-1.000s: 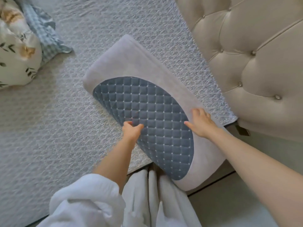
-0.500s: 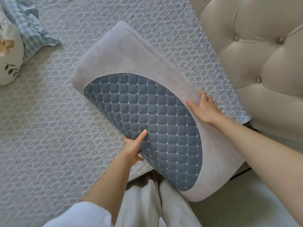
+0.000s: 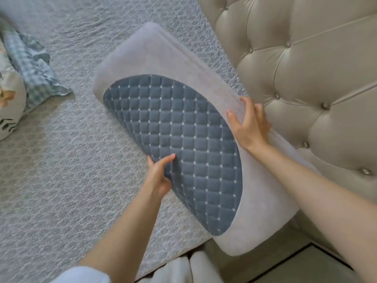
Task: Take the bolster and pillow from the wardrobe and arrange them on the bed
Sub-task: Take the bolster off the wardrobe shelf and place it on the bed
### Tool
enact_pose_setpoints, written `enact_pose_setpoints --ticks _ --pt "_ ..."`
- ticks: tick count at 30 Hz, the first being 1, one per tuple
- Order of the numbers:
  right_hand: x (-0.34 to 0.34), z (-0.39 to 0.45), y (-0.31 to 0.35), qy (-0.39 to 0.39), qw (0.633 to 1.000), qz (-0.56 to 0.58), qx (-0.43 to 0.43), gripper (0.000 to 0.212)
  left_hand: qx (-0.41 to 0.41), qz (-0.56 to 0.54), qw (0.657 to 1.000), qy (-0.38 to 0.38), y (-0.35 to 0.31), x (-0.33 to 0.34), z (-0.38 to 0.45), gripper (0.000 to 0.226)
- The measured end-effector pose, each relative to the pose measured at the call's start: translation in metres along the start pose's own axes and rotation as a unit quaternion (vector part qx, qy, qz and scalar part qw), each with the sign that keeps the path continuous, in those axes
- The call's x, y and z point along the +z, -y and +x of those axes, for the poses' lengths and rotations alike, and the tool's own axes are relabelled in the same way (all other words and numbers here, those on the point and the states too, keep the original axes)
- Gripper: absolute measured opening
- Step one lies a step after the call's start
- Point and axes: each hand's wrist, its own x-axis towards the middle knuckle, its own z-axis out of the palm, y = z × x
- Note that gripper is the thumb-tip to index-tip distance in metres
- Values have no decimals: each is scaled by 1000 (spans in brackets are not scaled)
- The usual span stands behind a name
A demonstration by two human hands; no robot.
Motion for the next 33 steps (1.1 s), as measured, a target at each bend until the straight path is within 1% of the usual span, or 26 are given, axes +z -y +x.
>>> enact_pose_setpoints --ticks 2,3,5,6,8,9,10,14,17,19,21,22,23,24,25,27,28,29,30,33 --pt "-7 39 13 -15 1000 18 -15 61 47 35 998 25 -39 31 14 88" --pt "-9 58 16 -7 1000 13 -24 60 70 63 995 31 -56 44 20 88" --pt "-12 95 14 53 998 -24 -32 62 103 120 987 37 -85 66 33 83" --pt "-12 109 9 96 994 -49 -31 64 107 141 983 42 -92 74 38 80" --pt "-7 123 -1 174 980 -90 -24 66 84 168 981 44 -93 87 47 75" --pt "-2 124 -5 200 975 -98 -22 66 69 181 980 34 -88 91 50 76" --pt "4 120 -9 209 972 -101 -24 66 59 195 979 19 -79 92 53 78" --pt "17 88 -28 170 976 -133 -18 64 38 257 964 -53 -45 79 65 93" --pt "18 57 -46 104 987 -122 22 64 -21 249 965 -77 -32 67 67 101" --pt "19 36 -55 45 990 -88 100 68 -54 247 964 -81 -24 64 66 110" --pt "23 14 -63 -1 979 -58 197 77 -72 249 962 -89 -16 63 66 114" --pt "25 5 -68 -12 970 -31 240 84 -75 248 961 -94 -13 64 65 114" --pt "26 -2 -72 -17 958 12 286 91 -77 246 961 -102 -9 66 64 114" --pt "27 -5 -76 -21 936 69 344 99 -81 241 960 -113 -3 68 63 114" --pt "28 -6 -80 -23 898 137 418 107 -84 236 961 -121 3 72 62 116" --pt "26 -4 -84 -12 779 272 565 117 -90 229 961 -127 18 78 57 116" --pt "24 -3 -85 7 735 309 604 119 -89 226 961 -128 25 79 54 115" --pt "22 -3 -86 27 717 320 619 120 -85 224 962 -128 30 79 53 113" --pt "21 -2 -87 38 713 323 621 120 -82 224 963 -126 32 79 52 112" --pt "20 -3 -91 38 706 338 621 121 -79 225 964 -115 31 79 54 108"
